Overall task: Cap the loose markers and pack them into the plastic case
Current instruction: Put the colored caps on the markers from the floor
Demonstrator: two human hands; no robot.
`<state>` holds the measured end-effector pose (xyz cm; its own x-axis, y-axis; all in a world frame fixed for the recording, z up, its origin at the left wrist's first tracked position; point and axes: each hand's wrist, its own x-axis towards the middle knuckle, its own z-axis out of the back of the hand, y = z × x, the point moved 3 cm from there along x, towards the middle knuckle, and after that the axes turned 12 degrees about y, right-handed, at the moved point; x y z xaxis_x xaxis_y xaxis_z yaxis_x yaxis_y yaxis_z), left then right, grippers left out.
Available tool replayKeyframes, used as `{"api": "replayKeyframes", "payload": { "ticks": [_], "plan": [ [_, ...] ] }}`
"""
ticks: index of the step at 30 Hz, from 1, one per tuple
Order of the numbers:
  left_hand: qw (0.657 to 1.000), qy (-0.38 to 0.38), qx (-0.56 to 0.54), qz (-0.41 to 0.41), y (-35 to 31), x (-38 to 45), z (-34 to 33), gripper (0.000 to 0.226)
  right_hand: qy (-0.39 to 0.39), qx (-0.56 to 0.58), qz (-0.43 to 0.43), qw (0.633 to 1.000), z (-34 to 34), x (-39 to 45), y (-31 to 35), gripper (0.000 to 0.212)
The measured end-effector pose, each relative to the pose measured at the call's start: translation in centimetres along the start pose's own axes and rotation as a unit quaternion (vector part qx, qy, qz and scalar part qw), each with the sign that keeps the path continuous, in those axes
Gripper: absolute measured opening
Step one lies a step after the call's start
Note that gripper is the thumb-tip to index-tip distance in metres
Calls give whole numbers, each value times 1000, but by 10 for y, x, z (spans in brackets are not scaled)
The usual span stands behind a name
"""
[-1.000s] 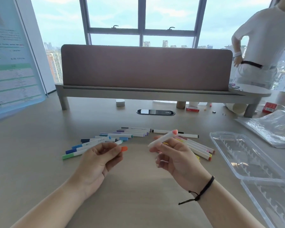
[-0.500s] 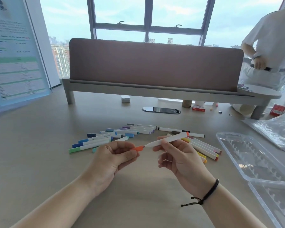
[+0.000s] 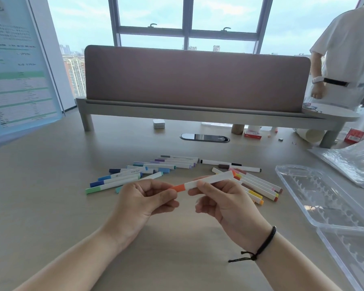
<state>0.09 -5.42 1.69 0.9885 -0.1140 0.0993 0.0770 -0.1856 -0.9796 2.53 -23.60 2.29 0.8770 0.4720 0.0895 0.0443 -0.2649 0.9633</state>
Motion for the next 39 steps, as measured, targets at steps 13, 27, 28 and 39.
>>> {"api": "replayKeyframes", "payload": {
  "ticks": [13, 27, 28, 39],
  "plan": [
    [997, 4, 67, -24, 0, -3, 0, 18, 1, 52, -25, 998, -5, 0, -10, 21],
    [989, -62, 129, 28, 20, 19, 20, 15, -134, 80, -35, 987, 35, 13, -4, 16],
    [982, -83, 168, 28, 21, 21, 27, 17, -153, 77, -40, 984, 42, 13, -4, 17],
    [877, -83, 463, -92, 8, 12, 34, 10, -144, -212, -20, 966, 41, 11, -19, 5]
  ]
}}
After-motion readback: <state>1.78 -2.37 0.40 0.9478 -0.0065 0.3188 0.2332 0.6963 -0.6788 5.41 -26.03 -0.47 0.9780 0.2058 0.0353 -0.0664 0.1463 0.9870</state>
